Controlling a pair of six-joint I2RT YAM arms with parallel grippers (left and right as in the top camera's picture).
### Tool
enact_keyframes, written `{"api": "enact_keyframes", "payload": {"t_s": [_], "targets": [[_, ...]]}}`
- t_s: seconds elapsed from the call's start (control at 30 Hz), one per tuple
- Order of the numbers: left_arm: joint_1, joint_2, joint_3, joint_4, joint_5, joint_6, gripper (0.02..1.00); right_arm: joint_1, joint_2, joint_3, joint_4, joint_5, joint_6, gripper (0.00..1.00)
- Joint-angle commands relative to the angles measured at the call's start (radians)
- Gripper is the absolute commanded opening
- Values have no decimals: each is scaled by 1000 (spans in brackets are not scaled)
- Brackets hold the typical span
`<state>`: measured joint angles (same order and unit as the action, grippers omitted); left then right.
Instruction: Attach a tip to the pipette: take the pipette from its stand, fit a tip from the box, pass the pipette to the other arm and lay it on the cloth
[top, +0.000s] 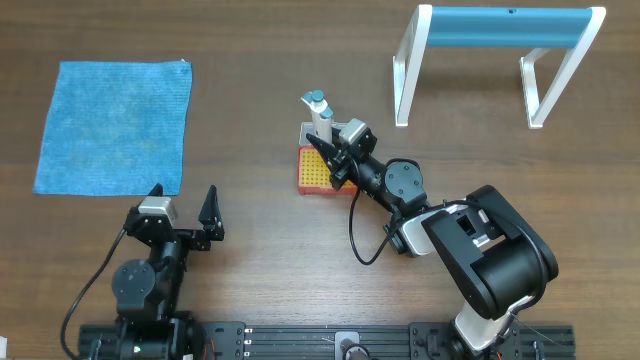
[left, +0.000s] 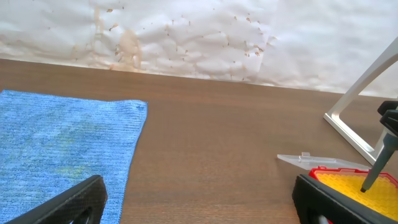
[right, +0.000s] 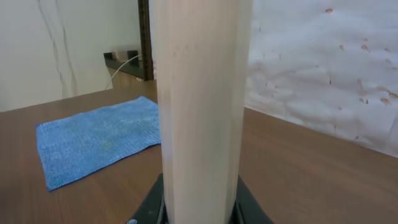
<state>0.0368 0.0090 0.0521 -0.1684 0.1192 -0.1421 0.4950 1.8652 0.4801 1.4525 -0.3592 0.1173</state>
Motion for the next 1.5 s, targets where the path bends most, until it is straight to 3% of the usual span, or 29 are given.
{"api": "enact_keyframes", "payload": {"t_s": [0.03,0.5,0.83,1.0,1.23,1.3,1.4,1.5], "targets": [[2,-5,-3,0,-11,10,963,3,-3,-13,12,-16,-11,82],[2,-5,-3,0,-11,9,963,-3,-14,-53,-10,-27,-11,80],[2,-5,-3,0,-11,9,963,-3,85,-101,12,-28,-86,80],[2,-5,-3,0,-11,9,963,-3,-48,16,0,-84,-85,73],[2,-5,-3,0,-11,9,963,0,-467,29,-317,-84,-85,80],[2,-5,-3,0,-11,10,963,7,-592,60,-554,-129,-85,82],[2,-5,-3,0,-11,9,963,54,-768,203,-1128,-170,-85,80],[2,-5,-3,0,-11,10,963,60,-818,198,-1217,-195,22,80]]}}
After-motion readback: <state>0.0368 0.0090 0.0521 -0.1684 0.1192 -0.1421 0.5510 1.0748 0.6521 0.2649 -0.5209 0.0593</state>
